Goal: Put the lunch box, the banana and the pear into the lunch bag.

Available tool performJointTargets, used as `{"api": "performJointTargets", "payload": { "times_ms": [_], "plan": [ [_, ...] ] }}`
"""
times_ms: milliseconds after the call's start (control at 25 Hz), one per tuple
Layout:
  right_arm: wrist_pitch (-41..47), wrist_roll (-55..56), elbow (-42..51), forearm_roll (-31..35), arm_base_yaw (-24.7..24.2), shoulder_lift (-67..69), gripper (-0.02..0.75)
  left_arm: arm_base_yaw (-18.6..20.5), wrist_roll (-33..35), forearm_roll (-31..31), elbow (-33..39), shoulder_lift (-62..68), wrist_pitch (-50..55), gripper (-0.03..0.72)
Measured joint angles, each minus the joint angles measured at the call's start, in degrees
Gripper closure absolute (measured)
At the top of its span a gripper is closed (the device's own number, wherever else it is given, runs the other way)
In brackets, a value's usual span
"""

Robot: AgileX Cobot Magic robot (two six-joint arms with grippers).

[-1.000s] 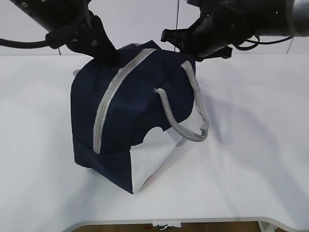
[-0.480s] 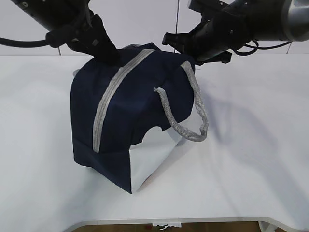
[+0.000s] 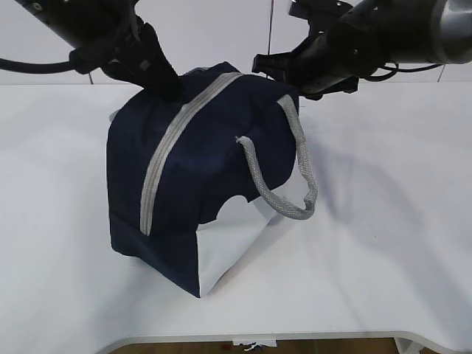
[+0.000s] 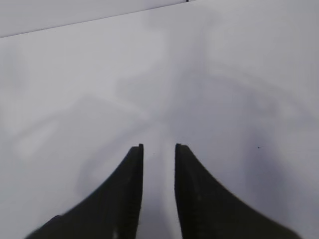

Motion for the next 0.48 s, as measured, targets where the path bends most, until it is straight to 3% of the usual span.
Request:
{"api": "performJointTargets", "payload": {
  "times_ms": [200, 480],
  "plan": [
    [0.00, -0.13, 0.00, -0.13, 0.60, 0.00, 0.414, 0.00, 0.00, -0.21, 0.00, 0.00, 0.13, 0.676],
    [0.74, -2.20, 0.00, -3.51, 0.60, -0.52, 0.384, 0.00, -1.40, -0.21, 0.00, 0.00, -0.26, 0.654]
  ]
}}
